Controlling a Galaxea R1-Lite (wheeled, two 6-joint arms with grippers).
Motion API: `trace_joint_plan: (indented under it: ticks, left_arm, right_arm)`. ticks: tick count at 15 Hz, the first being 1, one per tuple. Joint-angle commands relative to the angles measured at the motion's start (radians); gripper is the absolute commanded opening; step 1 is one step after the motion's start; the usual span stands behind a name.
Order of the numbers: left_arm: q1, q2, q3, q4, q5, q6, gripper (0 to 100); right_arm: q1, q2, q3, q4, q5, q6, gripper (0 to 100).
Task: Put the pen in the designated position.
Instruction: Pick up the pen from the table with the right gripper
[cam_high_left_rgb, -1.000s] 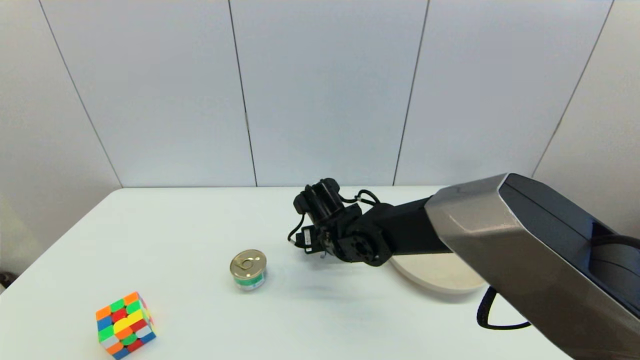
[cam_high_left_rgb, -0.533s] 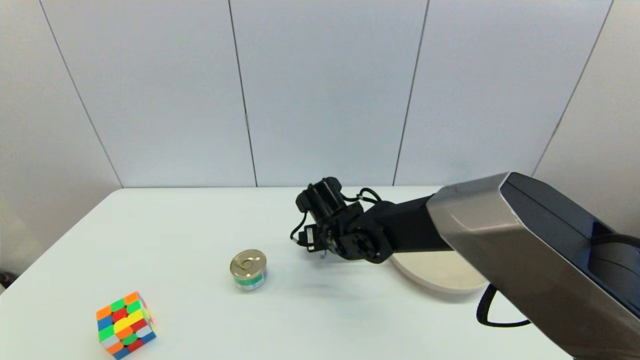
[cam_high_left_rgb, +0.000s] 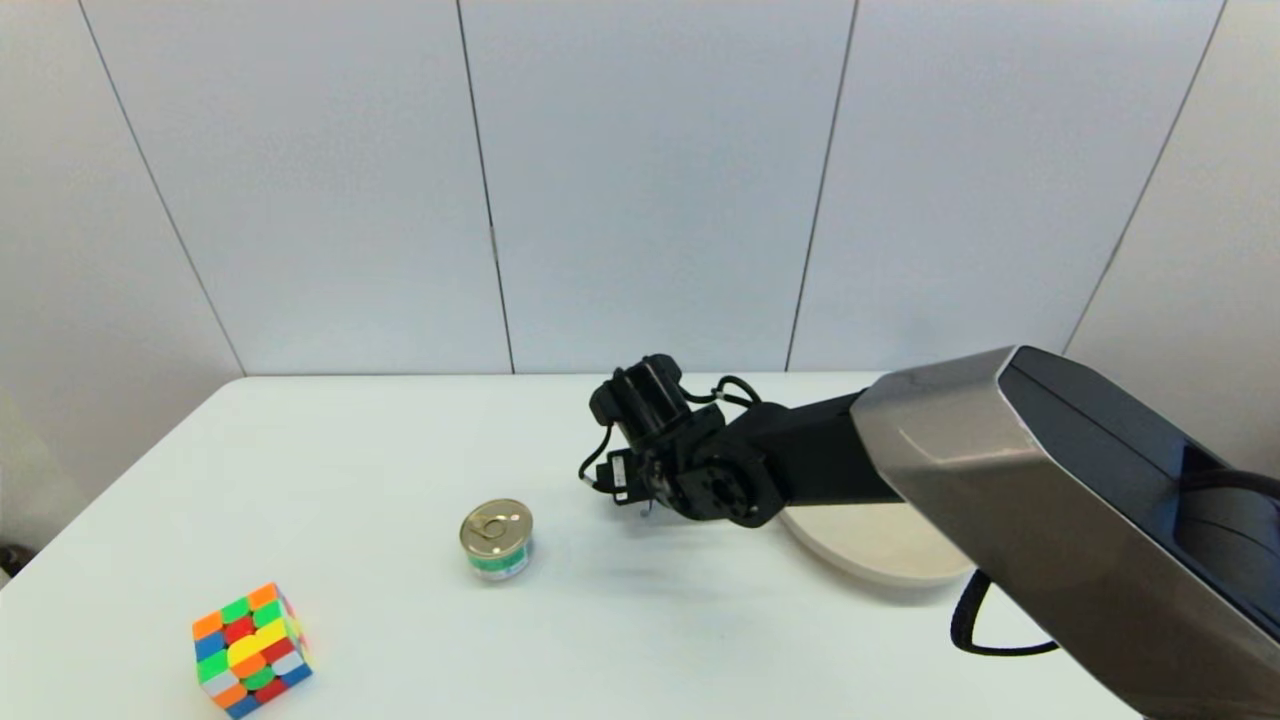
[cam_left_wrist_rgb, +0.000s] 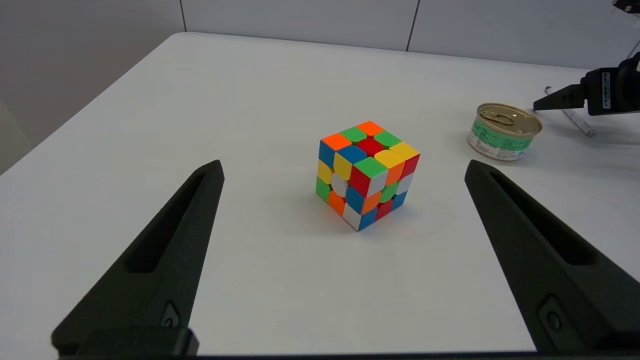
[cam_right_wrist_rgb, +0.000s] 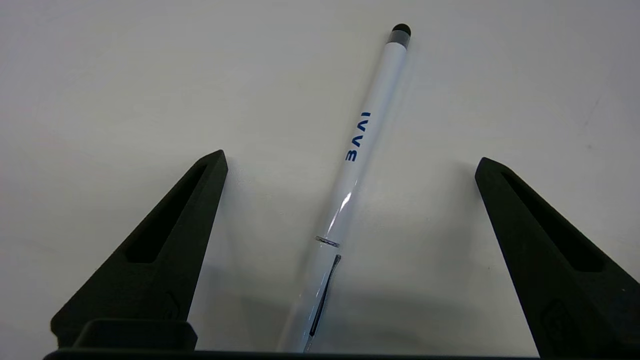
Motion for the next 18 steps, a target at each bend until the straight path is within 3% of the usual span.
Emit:
trace_joint_plan:
  ticks: [1, 17, 18]
  left_arm:
    - [0.000, 0.000, 0.000, -0.001, 0.000, 0.000, 100]
    - [0.000, 0.000, 0.000, -0.001, 0.000, 0.000, 100]
    - [0.000, 0.000, 0.000, -0.001, 0.000, 0.000, 100]
  right_arm:
    - [0.016, 0.005, 0.000, 0.002, 0.001, 0.001, 100]
    - [0.012, 0.016, -0.001, 0.016, -0.006, 0.025, 100]
    - [0.012, 0.016, -0.001, 0.016, -0.009, 0.025, 0]
